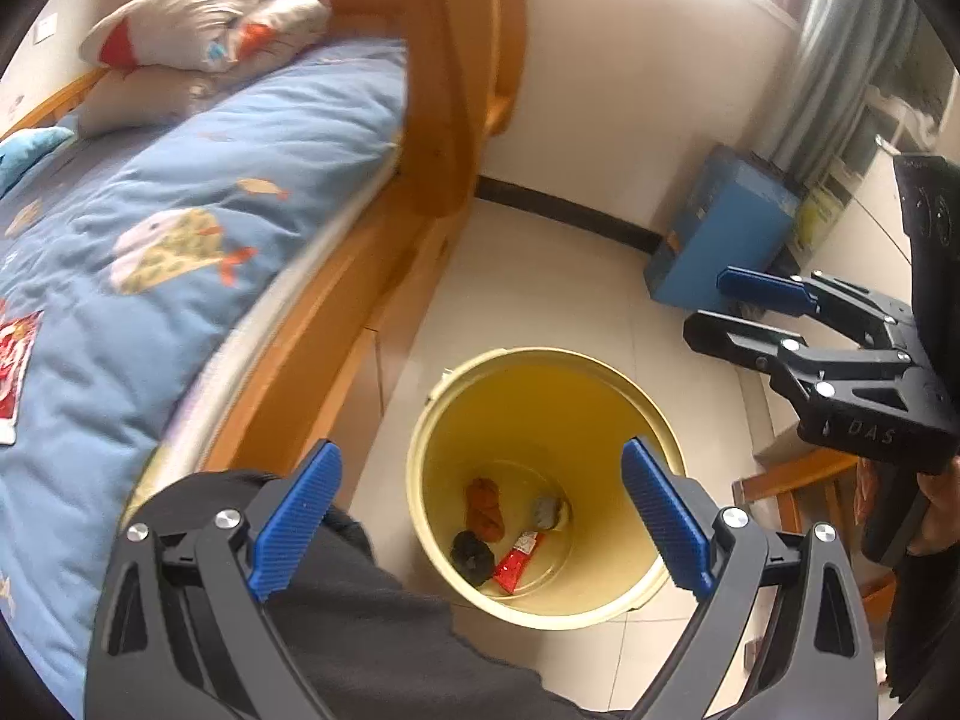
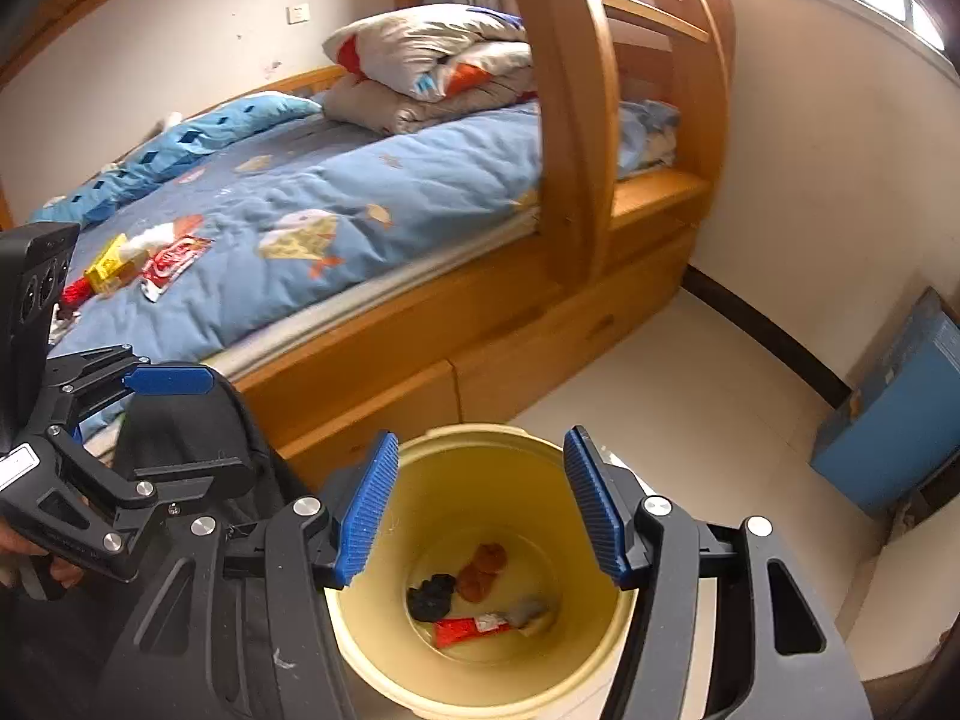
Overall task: Collect trash
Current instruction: 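Carry the scrunchie with the left tool while the right tool carries the sock into the bin, then move both open tools back over the bed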
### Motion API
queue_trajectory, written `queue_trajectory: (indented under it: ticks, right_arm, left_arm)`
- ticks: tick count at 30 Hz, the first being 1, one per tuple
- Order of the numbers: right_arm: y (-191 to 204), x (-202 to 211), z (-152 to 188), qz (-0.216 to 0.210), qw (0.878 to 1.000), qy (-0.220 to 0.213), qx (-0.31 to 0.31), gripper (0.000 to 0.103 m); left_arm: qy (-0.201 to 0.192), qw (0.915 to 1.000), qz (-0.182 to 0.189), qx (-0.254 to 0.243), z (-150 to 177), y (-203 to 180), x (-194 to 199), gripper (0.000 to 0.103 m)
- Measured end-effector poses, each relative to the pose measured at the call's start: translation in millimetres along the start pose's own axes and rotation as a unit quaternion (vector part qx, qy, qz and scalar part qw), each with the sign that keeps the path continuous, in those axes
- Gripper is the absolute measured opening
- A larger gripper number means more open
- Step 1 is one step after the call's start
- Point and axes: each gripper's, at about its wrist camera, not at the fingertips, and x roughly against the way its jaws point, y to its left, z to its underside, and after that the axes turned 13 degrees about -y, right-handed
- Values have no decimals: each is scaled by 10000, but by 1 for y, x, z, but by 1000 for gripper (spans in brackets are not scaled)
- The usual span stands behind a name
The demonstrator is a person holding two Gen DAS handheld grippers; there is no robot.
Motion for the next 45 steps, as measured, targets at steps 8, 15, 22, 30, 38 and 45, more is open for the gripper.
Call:
queue_trajectory:
  ticks: [8, 15, 22, 30, 38, 45]
  right_arm:
    - [43, -12, -26, -580, 9978, -281, 154, 57]
    - [122, -34, -57, -1607, 9842, -581, 463, 57]
    - [220, -61, -84, -2643, 9579, -736, 846, 57]
    - [328, -82, -96, -3549, 9253, -709, 1131, 57]
    - [405, -95, -96, -4017, 9036, -547, 1385, 57]
    - [452, -118, -102, -4148, 8972, -355, 1473, 57]
  left_arm:
    - [-334, 9974, -518, 376, -3, 41, 31, 94]
    - [-775, 9834, -1416, 834, 4, 100, 90, 94]
    - [-1164, 9495, -2549, 1409, 27, 171, 168, 94]
    - [-1454, 8907, -3768, 2088, 67, 243, 249, 95]
    - [-1556, 8564, -4265, 2459, 92, 288, 290, 95]
    - [-1569, 8412, -4450, 2641, 106, 324, 306, 95]
